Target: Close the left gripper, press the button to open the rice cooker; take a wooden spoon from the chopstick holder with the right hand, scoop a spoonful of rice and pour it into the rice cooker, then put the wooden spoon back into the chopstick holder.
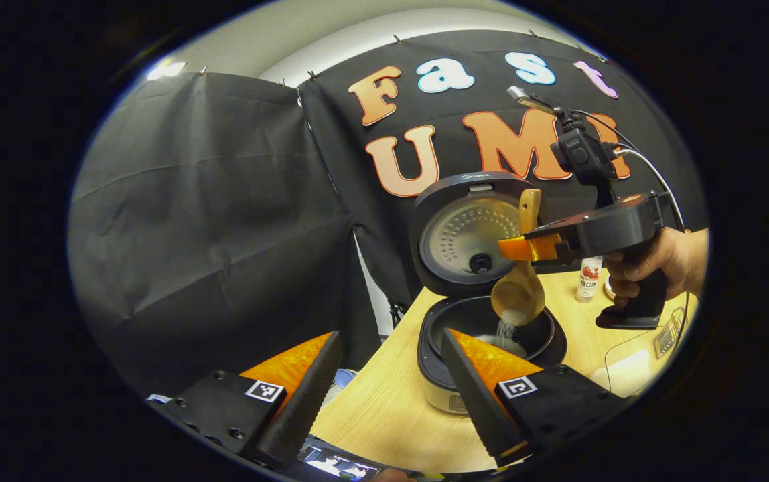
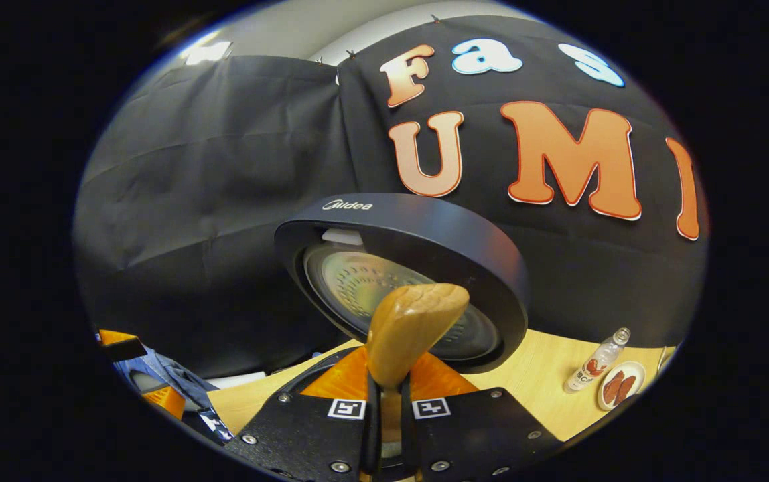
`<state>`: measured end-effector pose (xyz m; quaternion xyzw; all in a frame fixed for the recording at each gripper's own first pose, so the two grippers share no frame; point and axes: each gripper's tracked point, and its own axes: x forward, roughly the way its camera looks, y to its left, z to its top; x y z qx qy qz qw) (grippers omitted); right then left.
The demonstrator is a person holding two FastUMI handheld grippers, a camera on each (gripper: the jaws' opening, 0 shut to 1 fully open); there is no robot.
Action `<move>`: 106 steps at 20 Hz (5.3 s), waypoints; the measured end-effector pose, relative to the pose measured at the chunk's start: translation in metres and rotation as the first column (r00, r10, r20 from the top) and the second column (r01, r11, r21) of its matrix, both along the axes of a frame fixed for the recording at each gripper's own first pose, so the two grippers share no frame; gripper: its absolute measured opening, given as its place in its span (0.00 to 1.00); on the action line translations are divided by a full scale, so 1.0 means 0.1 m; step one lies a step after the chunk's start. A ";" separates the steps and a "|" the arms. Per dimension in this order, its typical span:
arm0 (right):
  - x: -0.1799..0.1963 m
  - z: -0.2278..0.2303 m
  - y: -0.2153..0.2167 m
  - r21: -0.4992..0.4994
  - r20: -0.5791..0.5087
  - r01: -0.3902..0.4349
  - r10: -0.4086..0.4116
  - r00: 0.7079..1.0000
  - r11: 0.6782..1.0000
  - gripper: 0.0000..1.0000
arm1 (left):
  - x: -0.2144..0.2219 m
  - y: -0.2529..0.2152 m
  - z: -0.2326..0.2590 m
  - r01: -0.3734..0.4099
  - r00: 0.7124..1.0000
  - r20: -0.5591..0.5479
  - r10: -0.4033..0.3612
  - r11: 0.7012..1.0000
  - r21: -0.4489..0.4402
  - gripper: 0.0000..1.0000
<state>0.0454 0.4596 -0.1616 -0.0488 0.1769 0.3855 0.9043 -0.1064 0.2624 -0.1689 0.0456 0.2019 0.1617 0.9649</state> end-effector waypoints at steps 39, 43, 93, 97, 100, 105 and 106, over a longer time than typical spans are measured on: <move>0.16 -0.03 -3.14 0.124 -0.254 0.509 -0.468 0.846 0.852 0.11 | 0.46 -1.12 0.09 0.156 0.988 -0.009 -0.157 0.985 -0.076 0.94; 0.06 -0.16 -3.85 0.109 -0.279 0.614 -0.569 0.774 0.782 0.11 | 0.58 -1.42 0.15 0.193 0.981 -0.003 -0.194 0.976 -0.098 1.00; -0.42 -0.27 -5.56 -0.059 -0.214 0.788 -0.779 0.589 0.612 0.58 | 1.87 -1.25 1.09 0.136 0.990 0.063 -0.127 0.977 -0.162 1.00; -0.32 0.23 -5.56 -0.008 -0.117 0.786 -0.781 0.613 0.618 0.70 | 2.17 -0.89 1.26 0.107 0.994 0.041 -0.102 0.980 -0.166 1.00; -0.29 0.50 -5.56 0.025 -0.074 0.782 -0.779 0.623 0.623 0.75 | 2.46 -0.65 1.38 0.113 0.993 0.034 -0.109 0.982 -0.153 1.00; -0.30 0.80 -5.52 0.044 0.026 0.759 -0.760 0.649 0.649 0.75 | 2.72 -0.60 1.13 0.182 0.970 -0.127 -0.208 0.965 -0.190 1.00; -0.30 0.84 -5.52 0.042 0.044 0.758 -0.759 0.650 0.651 0.75 | 2.75 -0.63 1.10 0.206 0.960 -0.152 -0.235 0.961 -0.184 1.00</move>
